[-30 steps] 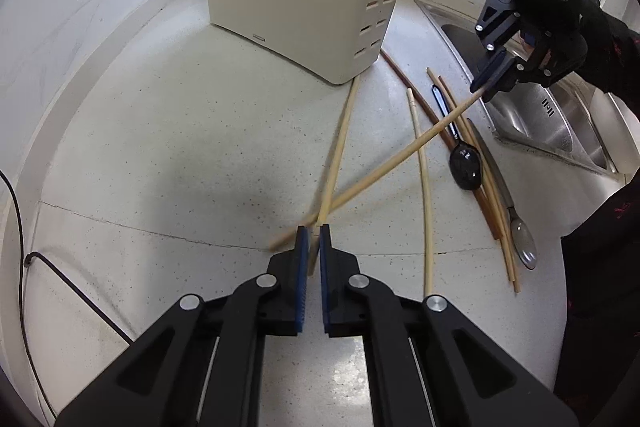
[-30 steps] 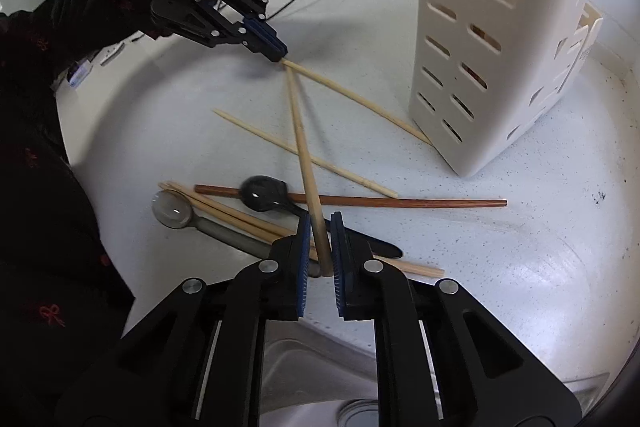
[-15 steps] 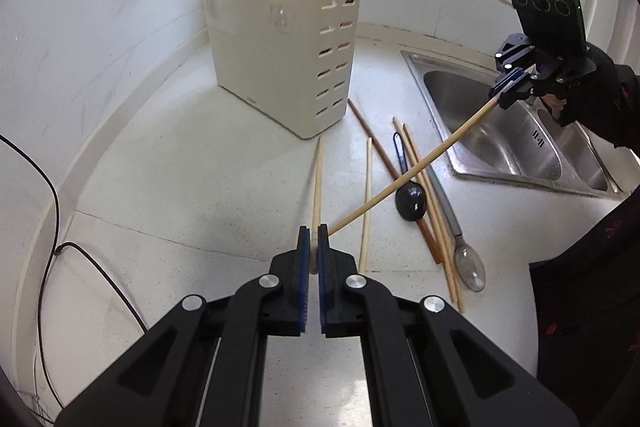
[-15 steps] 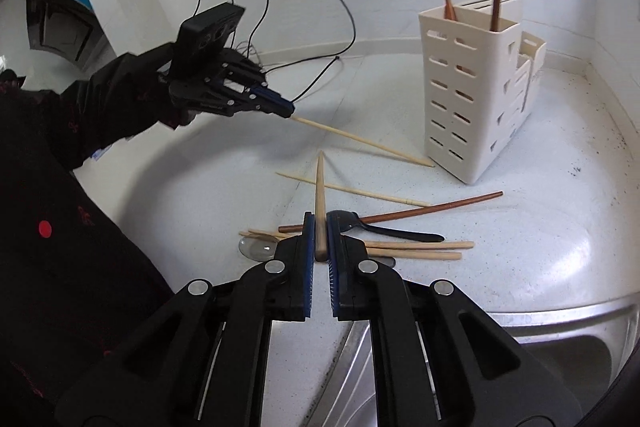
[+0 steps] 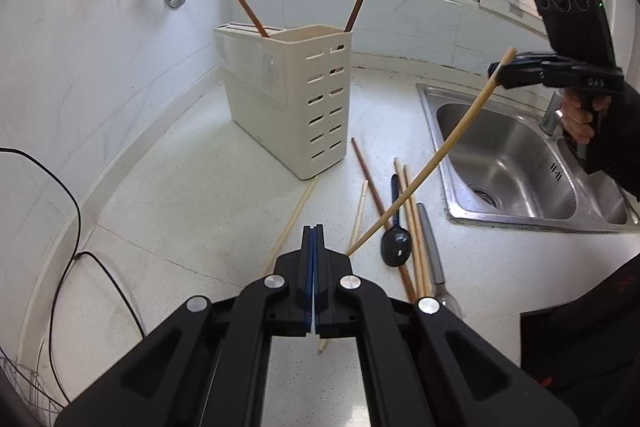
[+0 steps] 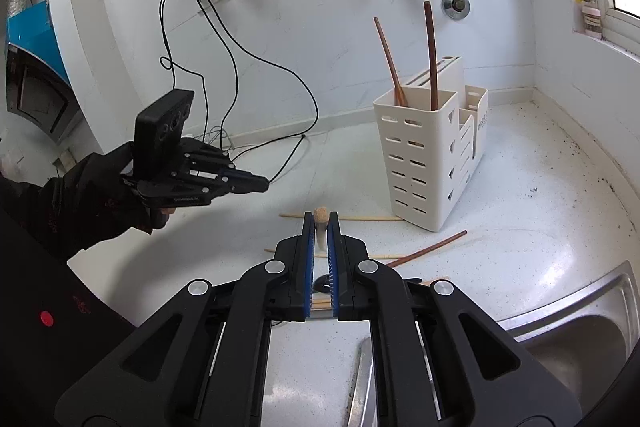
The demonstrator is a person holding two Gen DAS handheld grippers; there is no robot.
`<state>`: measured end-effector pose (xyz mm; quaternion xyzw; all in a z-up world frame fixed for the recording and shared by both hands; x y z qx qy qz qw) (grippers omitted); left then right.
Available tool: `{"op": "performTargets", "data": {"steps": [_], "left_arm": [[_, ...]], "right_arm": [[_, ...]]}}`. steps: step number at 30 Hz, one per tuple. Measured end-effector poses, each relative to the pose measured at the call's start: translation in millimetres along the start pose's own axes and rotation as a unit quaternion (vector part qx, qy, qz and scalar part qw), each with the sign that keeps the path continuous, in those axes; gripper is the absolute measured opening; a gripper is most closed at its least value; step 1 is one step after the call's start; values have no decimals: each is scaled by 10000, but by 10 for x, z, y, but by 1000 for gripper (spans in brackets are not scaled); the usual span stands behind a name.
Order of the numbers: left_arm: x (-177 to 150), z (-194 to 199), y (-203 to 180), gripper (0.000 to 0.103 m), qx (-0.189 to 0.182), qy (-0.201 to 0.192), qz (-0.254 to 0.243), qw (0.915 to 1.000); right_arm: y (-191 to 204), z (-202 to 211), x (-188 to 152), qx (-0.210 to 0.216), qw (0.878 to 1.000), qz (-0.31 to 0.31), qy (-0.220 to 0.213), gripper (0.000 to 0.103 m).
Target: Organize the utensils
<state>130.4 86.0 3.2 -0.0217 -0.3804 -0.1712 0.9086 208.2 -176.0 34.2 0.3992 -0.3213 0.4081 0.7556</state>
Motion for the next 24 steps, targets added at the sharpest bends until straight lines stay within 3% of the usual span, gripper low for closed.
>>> {"op": "performTargets", "data": {"steps": [5, 9, 10, 22, 24], "left_arm": [[-174, -208, 263, 5, 427, 334, 39, 9985], [-310, -350, 492, 29, 465, 567, 40, 9973], [-341, -376, 536, 31, 432, 607, 13, 9972], [-608, -676, 691, 32, -69, 1016, -268, 9944], [-606, -708, 704, 28, -179, 1019, -299, 9942]], "right_arm": [[60, 95, 49, -143, 9997, -60, -195, 6], [31, 169, 49, -253, 9983, -277, -452, 6], [25, 180, 47, -263, 9980, -314, -472, 6], [-6, 281, 66, -519, 9957, -507, -584, 6], [-1, 284, 76, -562, 9954, -511, -586, 6]]}}
Point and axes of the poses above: each gripper's, at about its wrist camera, not at the fingertips, and z roughly against the way its jaws point, y to its left, x to its top, the point moved 1 cm from there along -z, roughly the way its jaws point, and after that the axes turned 3 degrees about x, right-handed, at the moved point
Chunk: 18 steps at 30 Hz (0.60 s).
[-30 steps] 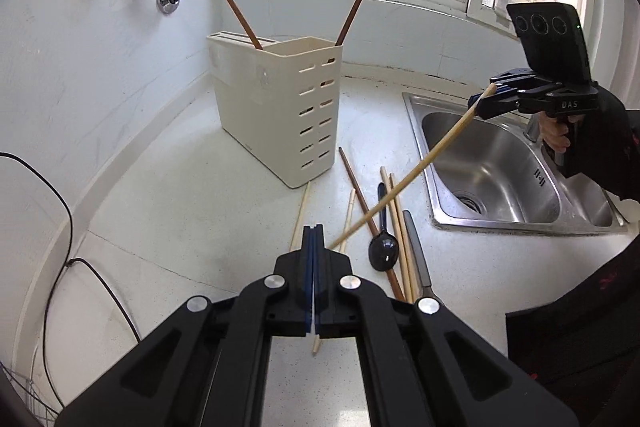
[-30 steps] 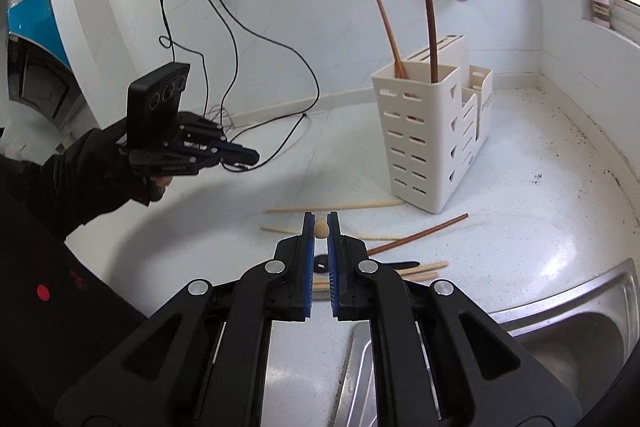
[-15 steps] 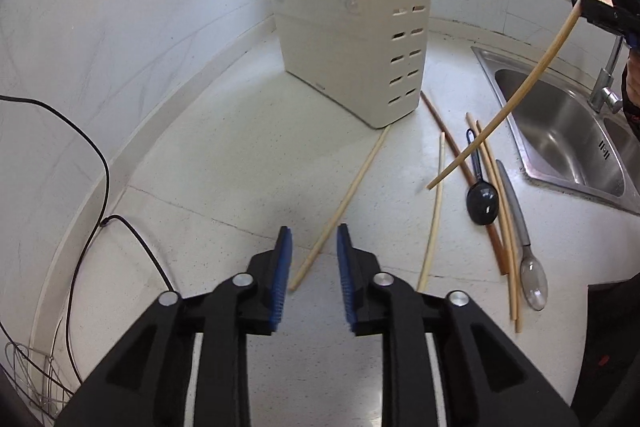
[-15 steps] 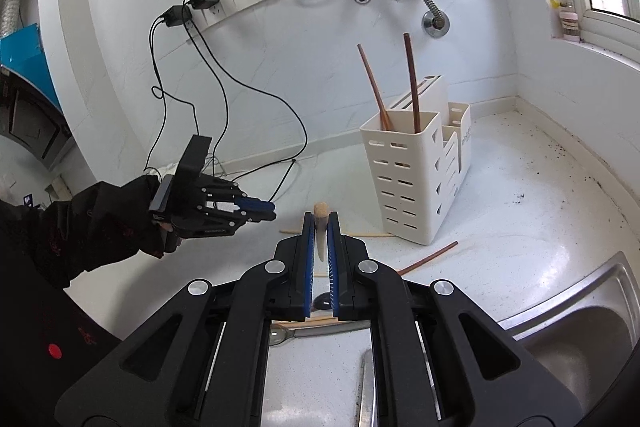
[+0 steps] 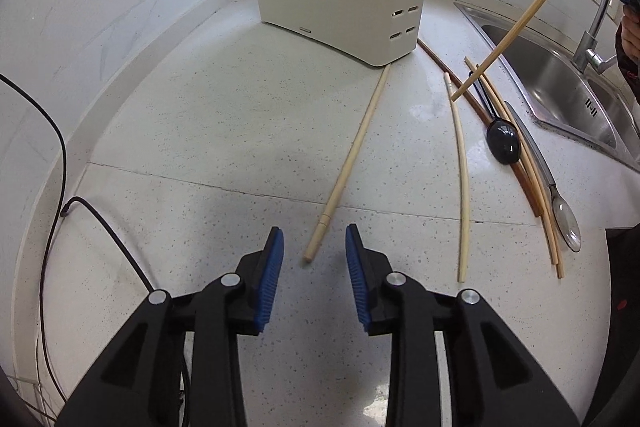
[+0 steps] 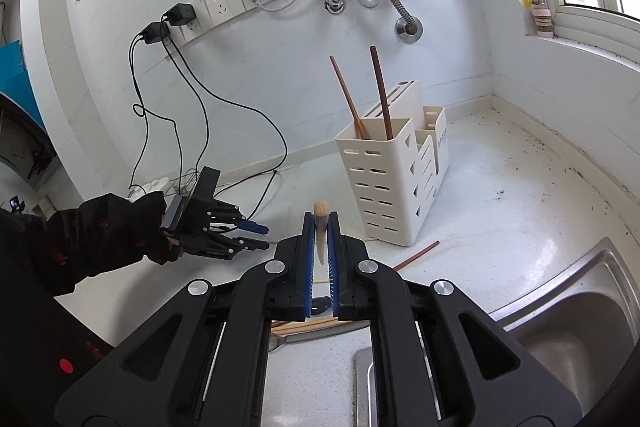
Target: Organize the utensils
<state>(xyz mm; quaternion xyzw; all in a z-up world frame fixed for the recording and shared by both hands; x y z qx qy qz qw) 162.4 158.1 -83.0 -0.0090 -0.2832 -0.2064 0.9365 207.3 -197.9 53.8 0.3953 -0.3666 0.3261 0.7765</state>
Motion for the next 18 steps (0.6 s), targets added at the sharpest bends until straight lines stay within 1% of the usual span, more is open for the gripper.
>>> {"op": "performTargets", "data": {"steps": [4, 6, 8, 10, 12, 15, 18], "left_arm": [[-3, -35, 28, 17, -136, 74, -108, 9998], [-1, -16, 53, 15, -226, 61, -23, 9997], [-15, -28, 69, 12, -258, 100, -23, 9996], [-26, -29, 74, 8, -310, 93, -39, 9995], [-28, -28, 77, 7, -396, 106, -32, 9992], [-21, -24, 50, 6, -427, 117, -53, 9990], [-7, 65, 9, 6, -447, -82, 29, 9990]], "right_arm": [[11, -7, 34, -43, 10000, -26, -10, 6], [24, -4, 48, -98, 9999, -51, -41, 6], [45, -3, 63, -54, 9999, -66, -85, 6], [69, -19, 81, -96, 9999, -60, -75, 6], [85, -27, 98, -124, 9999, -68, -98, 6], [95, -25, 123, -135, 9997, -83, -162, 6], [95, -27, 156, -203, 9995, -100, -202, 6]]}}
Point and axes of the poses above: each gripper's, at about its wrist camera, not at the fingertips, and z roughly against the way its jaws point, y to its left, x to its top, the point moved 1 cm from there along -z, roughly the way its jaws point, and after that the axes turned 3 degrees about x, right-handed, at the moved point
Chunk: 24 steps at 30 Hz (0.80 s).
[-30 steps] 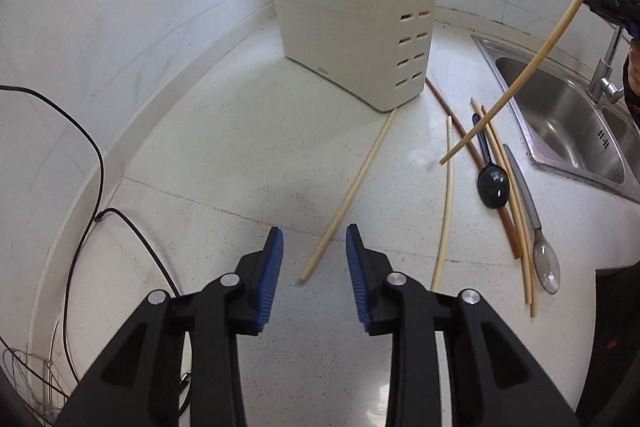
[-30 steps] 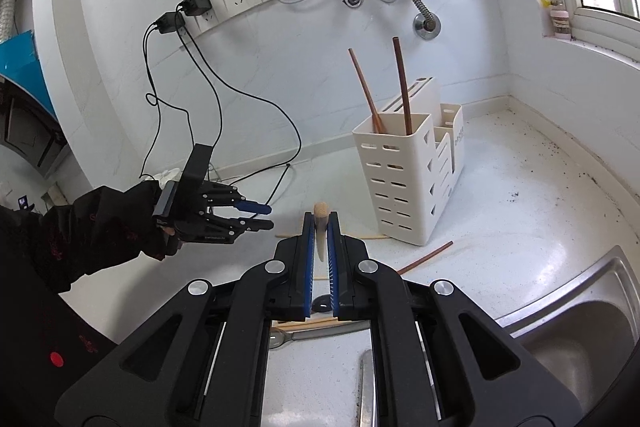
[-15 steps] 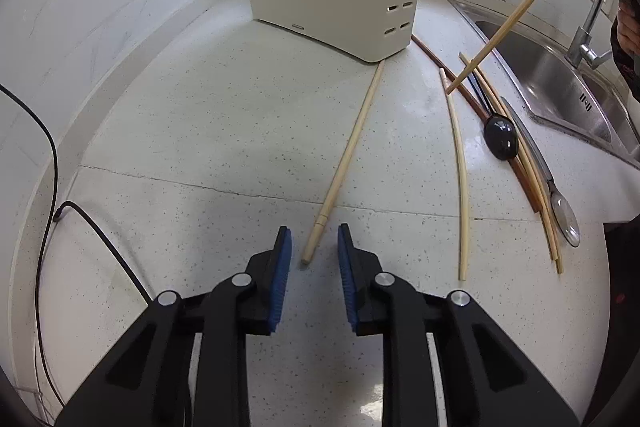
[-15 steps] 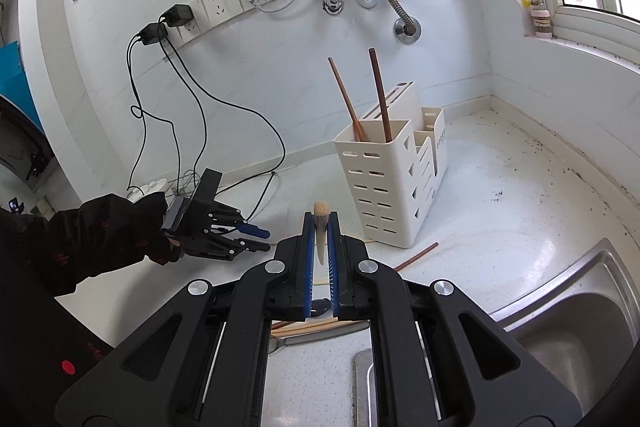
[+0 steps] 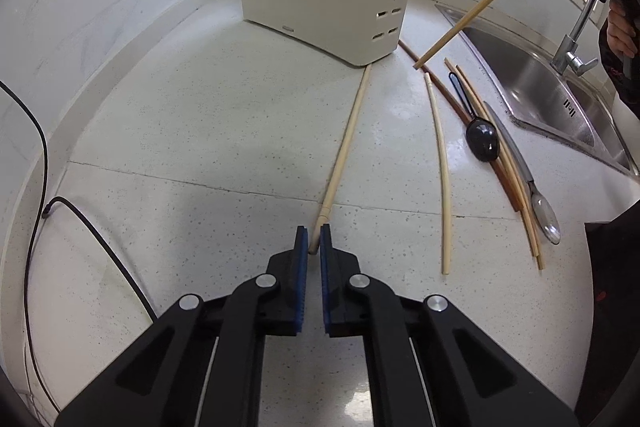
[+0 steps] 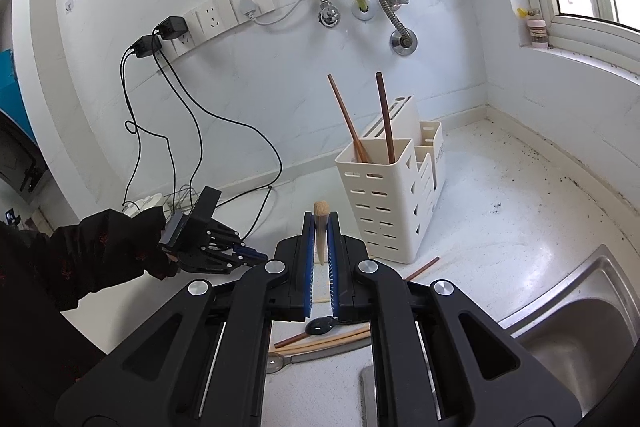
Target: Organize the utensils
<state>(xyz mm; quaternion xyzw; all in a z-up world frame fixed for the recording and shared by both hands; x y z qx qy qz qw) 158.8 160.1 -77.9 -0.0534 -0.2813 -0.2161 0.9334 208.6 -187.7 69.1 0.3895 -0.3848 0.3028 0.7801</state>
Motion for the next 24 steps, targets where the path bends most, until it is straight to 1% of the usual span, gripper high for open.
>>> {"op": "performTargets", "data": {"steps": [3, 7, 10, 13, 16, 20, 24], "left_arm": [[50, 204, -37, 5, 13, -392, 192, 9990], [152, 503, -124, 5, 96, -929, 447, 9946], [246, 685, -202, 4, 216, -1296, 681, 9890], [348, 841, -261, 4, 318, -1678, 1011, 9801], [465, 934, -345, 4, 415, -1938, 1162, 9732], [657, 1032, -429, 4, 369, -2257, 1314, 9646], [831, 1025, -492, 4, 461, -2381, 1319, 9611]], "right_arm": [[-9, 19, 46, -56, 10000, -39, -59, 6], [-6, 45, 109, -211, 9997, -108, -107, 6], [29, 79, 153, -278, 9994, -84, -191, 6], [72, 103, 183, -384, 9989, -4, -258, 6], [76, 114, 202, -539, 9982, 11, -275, 6], [61, 143, 224, -606, 9975, -40, -356, 6], [67, 186, 252, -671, 9968, -20, -433, 6]]}}
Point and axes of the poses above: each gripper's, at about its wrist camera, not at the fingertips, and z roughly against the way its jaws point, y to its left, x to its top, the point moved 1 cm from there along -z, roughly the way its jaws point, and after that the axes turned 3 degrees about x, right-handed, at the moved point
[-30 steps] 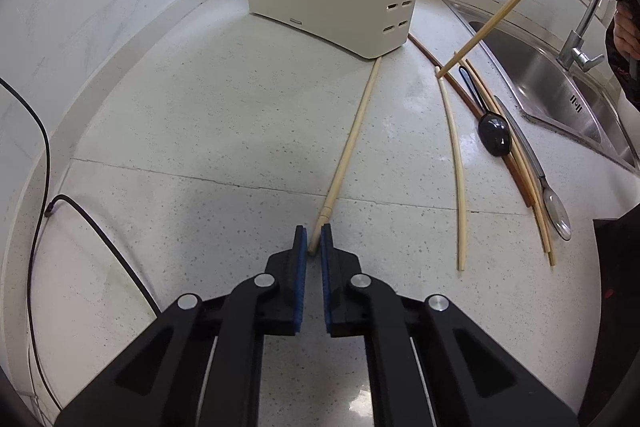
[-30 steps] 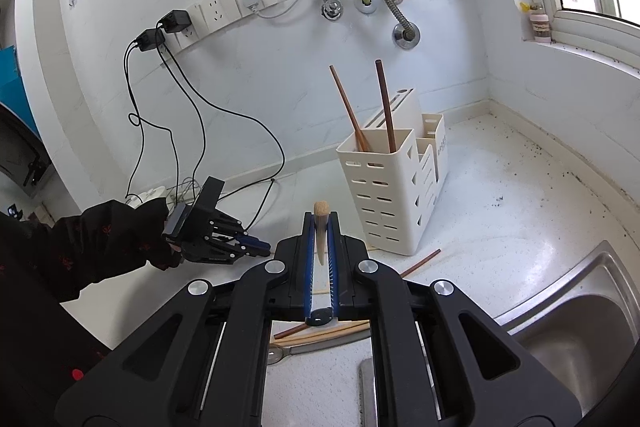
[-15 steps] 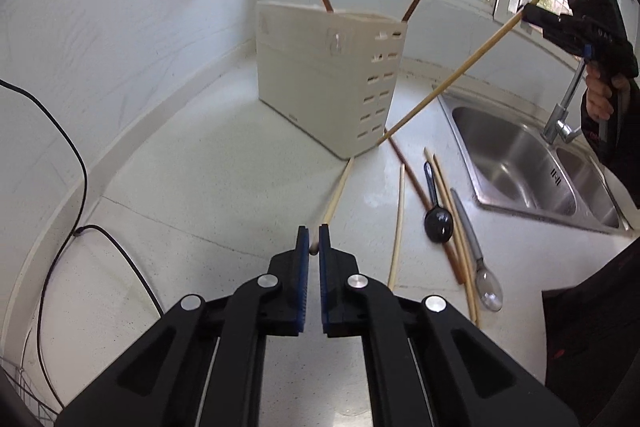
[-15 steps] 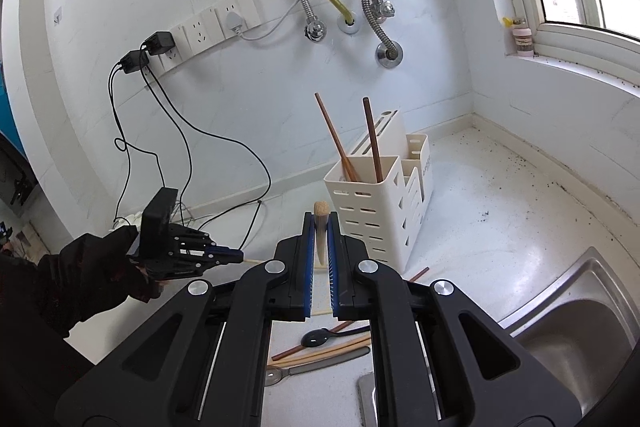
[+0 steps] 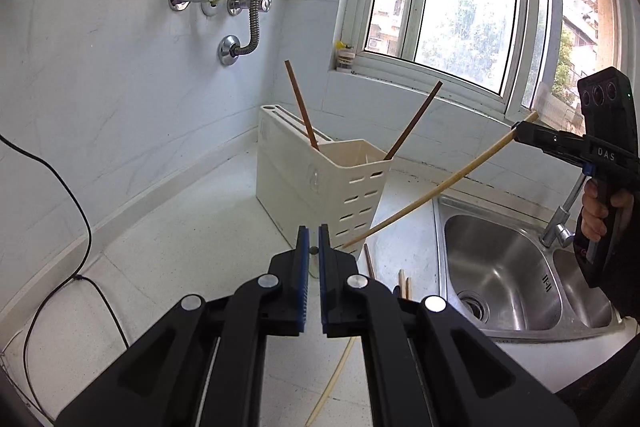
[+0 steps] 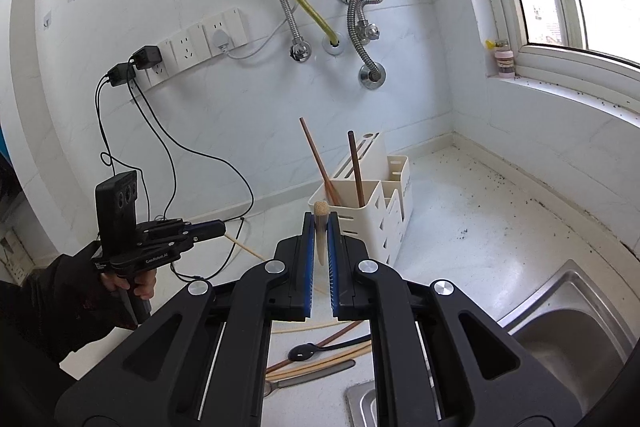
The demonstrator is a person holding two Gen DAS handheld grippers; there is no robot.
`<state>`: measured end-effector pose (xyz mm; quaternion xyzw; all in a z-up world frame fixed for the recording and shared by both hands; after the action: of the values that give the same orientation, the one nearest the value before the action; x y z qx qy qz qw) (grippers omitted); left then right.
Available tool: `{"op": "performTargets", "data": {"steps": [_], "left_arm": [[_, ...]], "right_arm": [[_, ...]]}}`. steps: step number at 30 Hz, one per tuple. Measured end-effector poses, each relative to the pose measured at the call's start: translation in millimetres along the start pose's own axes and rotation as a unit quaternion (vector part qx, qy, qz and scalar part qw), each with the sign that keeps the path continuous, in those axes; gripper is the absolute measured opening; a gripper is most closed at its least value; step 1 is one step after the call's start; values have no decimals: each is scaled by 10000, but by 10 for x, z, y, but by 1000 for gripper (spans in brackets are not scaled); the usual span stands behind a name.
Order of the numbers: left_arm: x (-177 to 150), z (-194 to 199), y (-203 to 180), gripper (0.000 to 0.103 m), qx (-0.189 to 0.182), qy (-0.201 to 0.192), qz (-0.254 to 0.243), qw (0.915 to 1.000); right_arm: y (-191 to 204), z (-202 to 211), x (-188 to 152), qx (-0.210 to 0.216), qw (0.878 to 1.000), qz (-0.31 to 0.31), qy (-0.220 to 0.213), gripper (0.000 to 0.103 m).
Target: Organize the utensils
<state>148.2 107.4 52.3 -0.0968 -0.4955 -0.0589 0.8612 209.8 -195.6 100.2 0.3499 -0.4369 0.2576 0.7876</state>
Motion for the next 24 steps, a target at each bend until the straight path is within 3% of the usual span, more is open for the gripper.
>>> {"op": "performTargets", "data": {"steps": [10, 17, 24], "left_arm": [[251, 19, -81, 4, 306, -274, 158, 9990], [697, 322, -260, 4, 586, -903, 353, 9936], [1128, 643, -421, 4, 532, -1314, 218, 9897]], "right_arm": [[114, 121, 137, -142, 9995, 273, -106, 6], [208, 210, 413, -67, 9997, 228, -25, 6], [258, 385, 708, -192, 9992, 247, -266, 6]]}}
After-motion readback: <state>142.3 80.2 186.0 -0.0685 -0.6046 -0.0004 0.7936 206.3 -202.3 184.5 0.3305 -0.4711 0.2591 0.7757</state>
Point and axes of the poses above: each gripper's, at about its wrist camera, not at the fingertips, and z roughly against the way its jaws point, y to its left, x to its top, the point moved 1 cm from there along -z, roughly the way its jaws point, and after that the axes turned 3 degrees about x, right-handed, at the moved point
